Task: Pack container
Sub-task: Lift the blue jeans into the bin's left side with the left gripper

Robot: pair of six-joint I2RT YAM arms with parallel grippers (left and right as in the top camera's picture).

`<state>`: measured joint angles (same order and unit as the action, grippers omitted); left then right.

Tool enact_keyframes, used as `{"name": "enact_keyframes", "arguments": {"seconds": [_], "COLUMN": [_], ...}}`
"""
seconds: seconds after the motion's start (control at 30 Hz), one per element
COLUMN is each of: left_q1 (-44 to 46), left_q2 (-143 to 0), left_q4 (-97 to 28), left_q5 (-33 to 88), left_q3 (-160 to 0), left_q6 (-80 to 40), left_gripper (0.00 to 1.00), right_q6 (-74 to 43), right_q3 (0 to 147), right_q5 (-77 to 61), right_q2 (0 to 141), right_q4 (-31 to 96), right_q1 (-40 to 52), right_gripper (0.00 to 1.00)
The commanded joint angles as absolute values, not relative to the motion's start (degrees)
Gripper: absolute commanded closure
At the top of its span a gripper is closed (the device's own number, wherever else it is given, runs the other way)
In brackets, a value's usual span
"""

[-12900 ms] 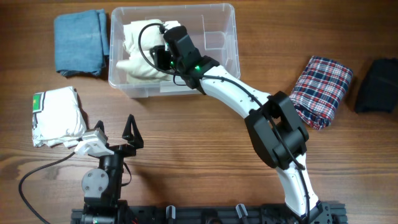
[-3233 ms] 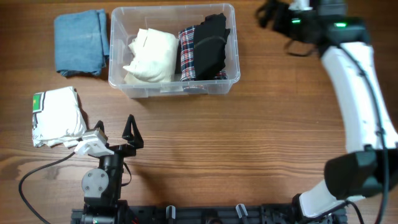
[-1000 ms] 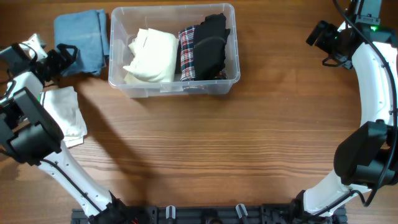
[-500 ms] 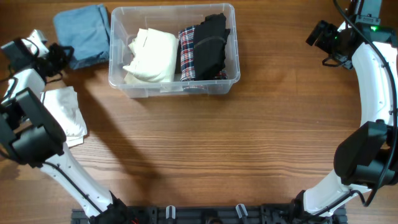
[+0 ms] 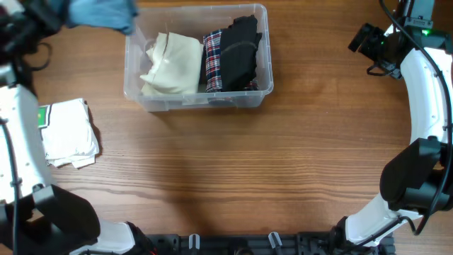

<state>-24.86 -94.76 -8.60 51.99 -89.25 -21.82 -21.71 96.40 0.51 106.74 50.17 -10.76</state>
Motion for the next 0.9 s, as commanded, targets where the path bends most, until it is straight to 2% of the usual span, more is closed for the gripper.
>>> {"name": "enact_keyframes", "arguments": {"seconds": [0.0, 0.07, 0.13, 0.23, 0.37, 0.63, 0.87], "left_q1": [-17.41, -14.06, -9.93, -6.42, -3.25, -2.24, -0.27], "left_q2": [-91.94, -92.01, -92.03, -92.05, -92.05, -97.97, -98.80], "left_q4": [-14.46, -21.85, -32.34, -37.85, -38.39, -37.26, -34.96], "left_q5": [59.48, 55.02, 45.69, 38.20, 30.52, 31.20, 38.68], "left_q3": [-90.32, -90.32, -90.32, -90.21, -90.00, -90.00, -90.00], "left_q6": [-24.18, -20.53, -16.75, -13.98, -13.67, -13.61, -1.76], "left_gripper": [0.96, 0.96, 0.96, 0.96, 0.96, 0.96, 0.96], "right_q6": [-21.04, -21.02, -21.02, -21.02, -21.04, -21.04, -21.02], "right_q3": [96.25, 96.25, 96.25, 96.25, 96.25, 96.25, 96.25], "right_q5": [1.67, 1.67, 1.67, 1.67, 1.67, 1.67, 1.67], "right_q2": [107.42, 107.42, 107.39, 107.39, 107.42, 107.39, 107.39], "right_q4": [50.17, 50.17, 50.17, 50.17, 50.17, 50.17, 50.17], "right_q1": [-10.81, -10.79, -10.79, -10.79, -10.79, -10.79, -10.79], "right_gripper": [0.00, 0.00, 0.00, 0.00, 0.00, 0.00, 0.00]}}
